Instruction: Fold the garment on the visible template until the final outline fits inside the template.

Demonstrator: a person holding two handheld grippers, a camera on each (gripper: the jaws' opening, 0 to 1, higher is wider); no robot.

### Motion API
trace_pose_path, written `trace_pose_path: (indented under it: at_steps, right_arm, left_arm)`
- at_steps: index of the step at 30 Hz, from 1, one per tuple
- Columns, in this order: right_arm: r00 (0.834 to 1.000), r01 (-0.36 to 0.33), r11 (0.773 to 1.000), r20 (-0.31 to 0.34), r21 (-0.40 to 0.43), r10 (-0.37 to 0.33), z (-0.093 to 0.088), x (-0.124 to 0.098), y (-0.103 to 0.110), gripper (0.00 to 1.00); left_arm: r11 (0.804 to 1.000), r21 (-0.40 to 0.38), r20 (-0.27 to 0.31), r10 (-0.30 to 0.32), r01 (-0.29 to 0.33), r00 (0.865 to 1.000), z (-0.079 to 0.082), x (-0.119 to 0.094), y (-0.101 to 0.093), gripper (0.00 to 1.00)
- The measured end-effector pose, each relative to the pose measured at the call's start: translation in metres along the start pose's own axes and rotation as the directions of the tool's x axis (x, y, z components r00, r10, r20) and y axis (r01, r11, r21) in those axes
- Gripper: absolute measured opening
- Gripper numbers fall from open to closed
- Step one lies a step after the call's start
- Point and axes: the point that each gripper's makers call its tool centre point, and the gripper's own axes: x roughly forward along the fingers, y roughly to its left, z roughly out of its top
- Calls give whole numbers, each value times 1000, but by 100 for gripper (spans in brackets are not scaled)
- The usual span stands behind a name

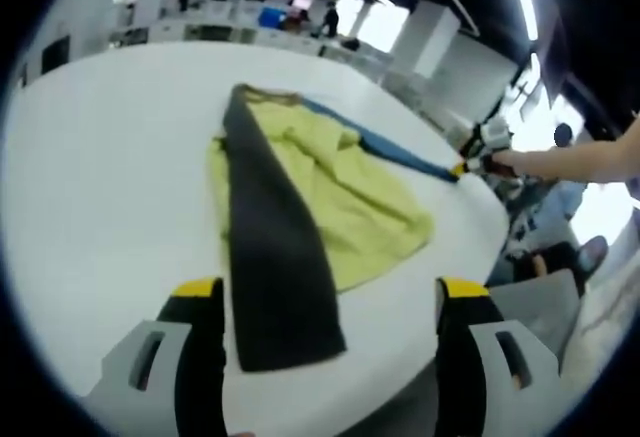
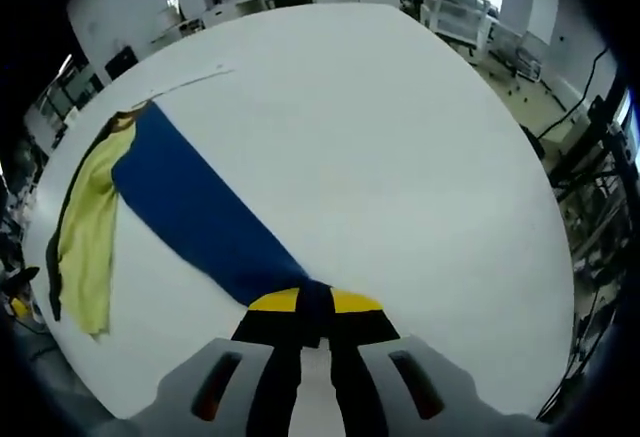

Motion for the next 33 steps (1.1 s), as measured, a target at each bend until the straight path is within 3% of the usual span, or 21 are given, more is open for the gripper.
trace_pose_path:
  at_steps: [14, 26, 33]
  right_arm:
    - [999, 4, 999, 33, -52, -2, 3, -2, -6, 21]
    - [994, 17, 995, 105, -99, -7, 7, -7, -2, 45]
    - [989, 31, 991, 150, -127, -11, 1, -26, 19, 63]
  left_arm:
    - [1000, 6, -1, -15, 15, 1000, 3, 5, -6, 83]
    - [1000, 0, 1, -18, 18, 1000, 0, 4, -5, 83]
    - [1000, -1, 9, -19, 19, 1000, 1, 2, -4, 83]
